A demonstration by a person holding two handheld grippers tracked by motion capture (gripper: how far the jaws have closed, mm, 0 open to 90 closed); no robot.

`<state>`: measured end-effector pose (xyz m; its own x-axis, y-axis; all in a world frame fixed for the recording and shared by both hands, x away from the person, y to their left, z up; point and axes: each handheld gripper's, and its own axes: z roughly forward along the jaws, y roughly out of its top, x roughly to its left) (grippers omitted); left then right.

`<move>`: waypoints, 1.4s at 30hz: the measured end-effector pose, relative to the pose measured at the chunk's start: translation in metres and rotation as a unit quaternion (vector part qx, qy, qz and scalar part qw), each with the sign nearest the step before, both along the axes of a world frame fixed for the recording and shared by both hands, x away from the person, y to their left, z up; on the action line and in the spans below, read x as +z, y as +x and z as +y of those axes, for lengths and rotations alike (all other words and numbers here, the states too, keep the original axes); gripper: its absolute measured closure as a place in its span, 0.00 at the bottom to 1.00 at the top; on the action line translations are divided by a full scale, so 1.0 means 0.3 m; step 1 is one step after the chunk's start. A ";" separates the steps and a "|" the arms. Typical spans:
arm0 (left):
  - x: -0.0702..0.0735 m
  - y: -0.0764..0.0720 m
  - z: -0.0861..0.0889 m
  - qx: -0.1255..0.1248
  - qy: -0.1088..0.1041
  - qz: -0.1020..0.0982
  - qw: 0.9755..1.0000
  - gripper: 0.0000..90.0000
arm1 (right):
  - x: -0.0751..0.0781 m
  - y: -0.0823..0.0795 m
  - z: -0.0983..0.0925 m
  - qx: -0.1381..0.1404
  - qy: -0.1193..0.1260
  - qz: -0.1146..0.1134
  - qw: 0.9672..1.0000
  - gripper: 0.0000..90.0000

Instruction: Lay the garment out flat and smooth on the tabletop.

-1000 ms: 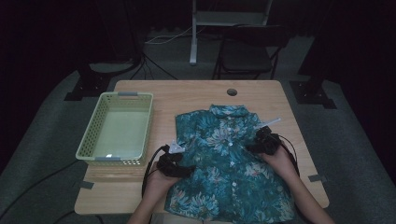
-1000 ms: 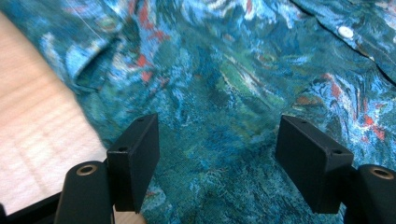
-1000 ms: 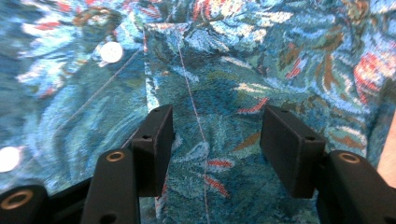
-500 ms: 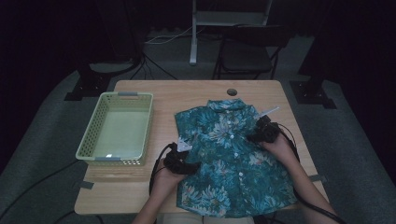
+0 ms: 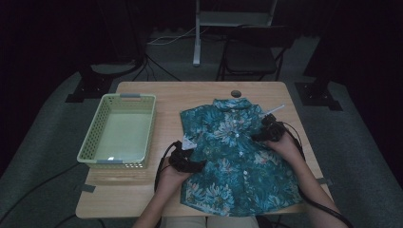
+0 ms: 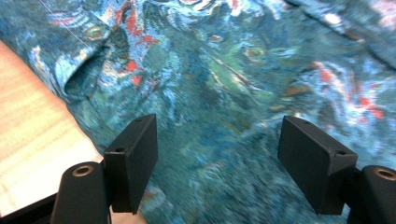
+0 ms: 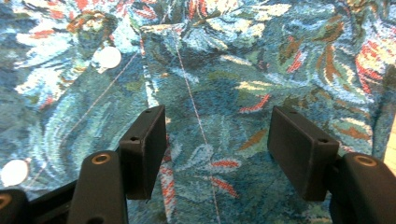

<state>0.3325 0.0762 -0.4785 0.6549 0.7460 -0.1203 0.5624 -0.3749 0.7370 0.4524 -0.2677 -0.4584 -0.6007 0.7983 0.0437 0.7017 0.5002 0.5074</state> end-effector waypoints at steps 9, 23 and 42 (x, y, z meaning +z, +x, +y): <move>0.040 -0.124 0.069 0.017 -0.076 -0.081 0.994 0.31 | 0.087 0.011 0.084 0.033 0.013 -0.030 0.999 0.44; 0.014 -0.184 0.169 0.056 -0.077 -0.096 0.991 0.15 | 0.012 0.074 0.184 0.048 -0.045 0.003 0.998 0.50; -0.009 -0.193 0.136 0.037 -0.051 -0.093 0.994 0.16 | 0.032 0.082 0.188 0.068 -0.042 0.015 0.997 0.98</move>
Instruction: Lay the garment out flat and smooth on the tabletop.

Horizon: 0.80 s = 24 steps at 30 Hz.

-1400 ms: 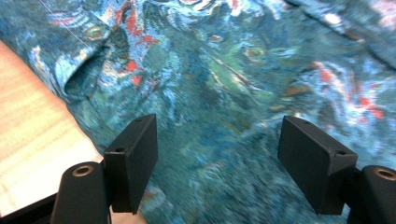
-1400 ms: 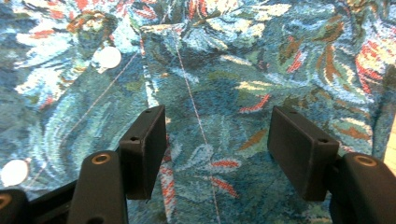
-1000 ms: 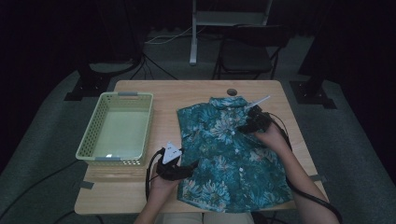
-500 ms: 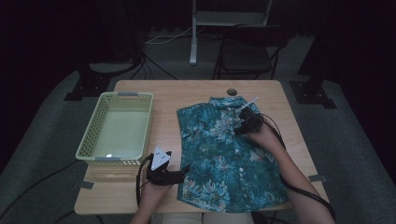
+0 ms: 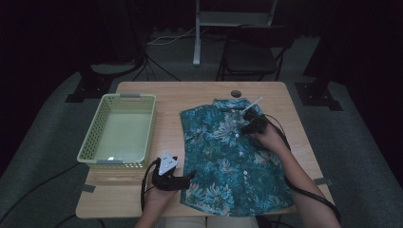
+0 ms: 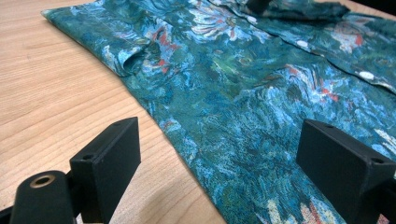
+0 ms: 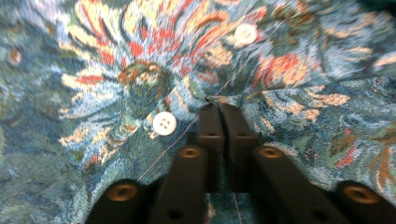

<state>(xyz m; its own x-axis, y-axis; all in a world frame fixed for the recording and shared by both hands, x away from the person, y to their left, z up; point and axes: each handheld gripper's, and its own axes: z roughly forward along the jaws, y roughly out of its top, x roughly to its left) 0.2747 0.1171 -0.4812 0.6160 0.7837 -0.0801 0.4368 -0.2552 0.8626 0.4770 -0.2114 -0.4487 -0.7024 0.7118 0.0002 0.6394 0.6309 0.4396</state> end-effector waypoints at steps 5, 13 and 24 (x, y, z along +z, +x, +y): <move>0.000 0.000 0.001 0.001 -0.001 0.001 1.000 0.16 | 0.039 0.013 -0.033 -0.017 0.016 -0.010 1.000 0.99; 0.000 0.001 0.004 0.006 -0.004 0.001 1.000 0.16 | 0.133 0.026 -0.146 -0.079 0.042 -0.052 0.995 0.99; 0.000 0.000 0.011 0.003 -0.014 0.004 1.000 0.16 | 0.187 0.041 -0.385 -0.203 0.054 -0.070 0.975 0.99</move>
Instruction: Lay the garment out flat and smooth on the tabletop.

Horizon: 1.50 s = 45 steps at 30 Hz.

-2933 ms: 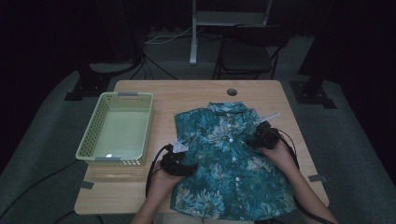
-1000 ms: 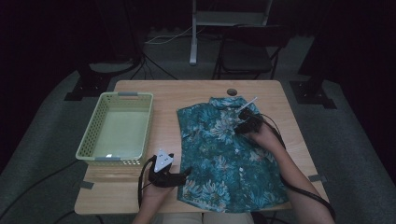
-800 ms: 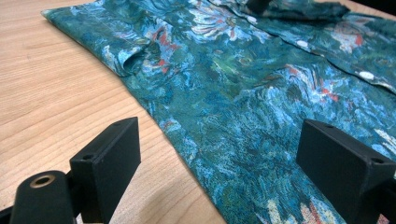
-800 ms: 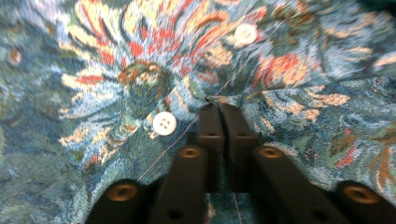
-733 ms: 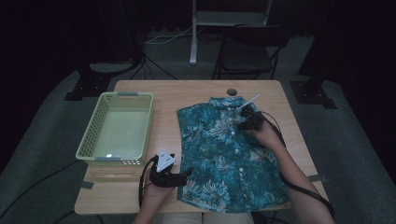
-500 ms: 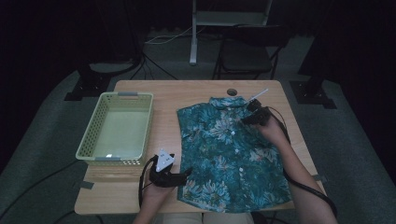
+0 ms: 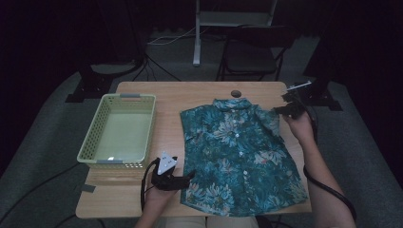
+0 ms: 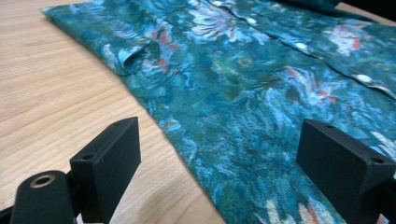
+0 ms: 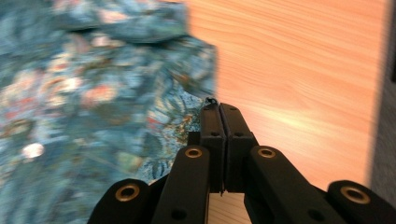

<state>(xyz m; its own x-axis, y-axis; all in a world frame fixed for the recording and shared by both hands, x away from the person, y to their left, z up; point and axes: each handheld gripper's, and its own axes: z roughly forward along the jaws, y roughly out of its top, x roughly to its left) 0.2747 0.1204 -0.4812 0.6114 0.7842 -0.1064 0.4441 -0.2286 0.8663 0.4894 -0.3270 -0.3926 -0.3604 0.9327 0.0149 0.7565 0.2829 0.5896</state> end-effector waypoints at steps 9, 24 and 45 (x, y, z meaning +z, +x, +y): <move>0.000 0.002 0.001 -0.001 -0.003 0.006 1.000 0.16 | -0.086 0.026 -0.187 -0.119 -0.017 0.028 0.992 0.99; -0.002 0.007 0.004 -0.005 -0.008 0.021 1.000 0.16 | -0.178 0.026 -0.267 -0.153 -0.033 0.073 0.985 0.43; -0.003 0.009 0.005 -0.008 -0.010 0.027 1.000 0.16 | -0.179 -0.280 -0.197 -0.091 0.063 -0.089 0.990 0.12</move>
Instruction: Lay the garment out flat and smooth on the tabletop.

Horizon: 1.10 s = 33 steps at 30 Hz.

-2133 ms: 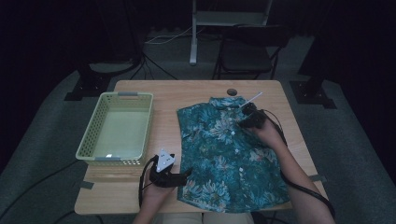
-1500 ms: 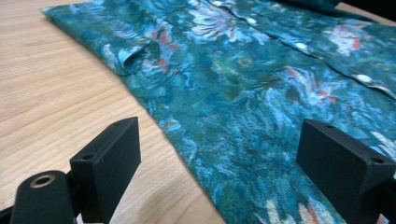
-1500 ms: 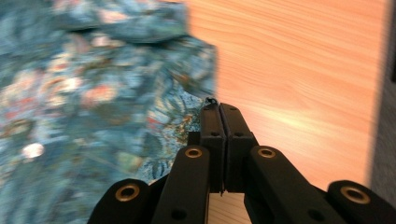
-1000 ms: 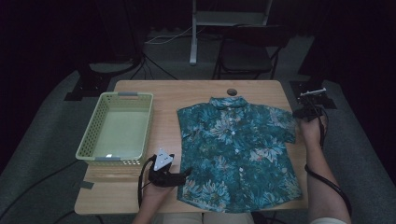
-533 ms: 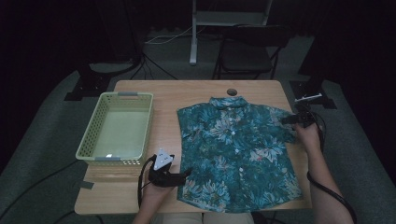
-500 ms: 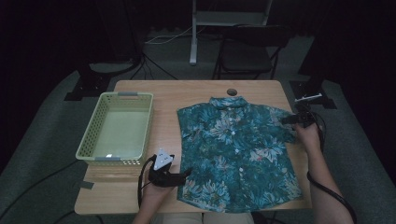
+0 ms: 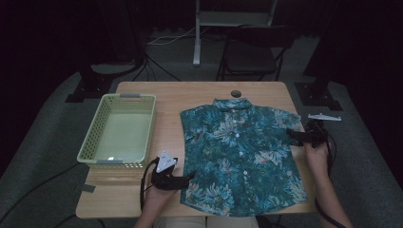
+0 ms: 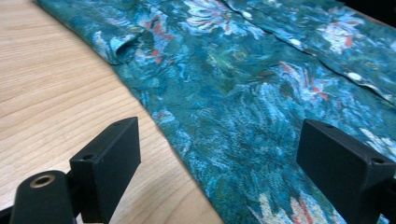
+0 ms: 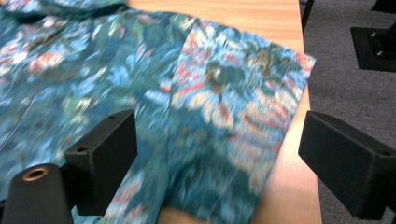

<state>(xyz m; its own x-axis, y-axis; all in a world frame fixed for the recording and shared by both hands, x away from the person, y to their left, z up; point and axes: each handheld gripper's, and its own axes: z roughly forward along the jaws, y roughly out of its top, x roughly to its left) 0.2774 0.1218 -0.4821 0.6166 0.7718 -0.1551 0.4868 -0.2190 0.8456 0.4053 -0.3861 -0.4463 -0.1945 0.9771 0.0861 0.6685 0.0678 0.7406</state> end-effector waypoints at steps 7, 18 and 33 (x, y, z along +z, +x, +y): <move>-0.001 0.001 -0.001 -0.003 0.001 0.003 1.000 0.16 | -0.011 -0.129 0.016 0.006 -0.005 -0.023 1.000 0.12; -0.002 0.014 -0.004 -0.017 0.003 0.012 1.000 0.16 | -0.053 -0.330 0.038 0.024 -0.003 -0.058 0.998 0.12; 0.003 0.063 -0.010 -0.039 -0.007 0.025 0.999 0.16 | -0.105 -0.421 0.042 0.041 -0.012 -0.065 0.997 0.12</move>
<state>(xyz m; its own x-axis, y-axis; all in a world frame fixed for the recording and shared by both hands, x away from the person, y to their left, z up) 0.2963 0.1187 -0.4812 0.6663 0.7191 -0.1974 0.5105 -0.2469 0.8237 0.2791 -0.3737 -0.4777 -0.2814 0.9590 0.0324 0.5585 0.1362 0.8182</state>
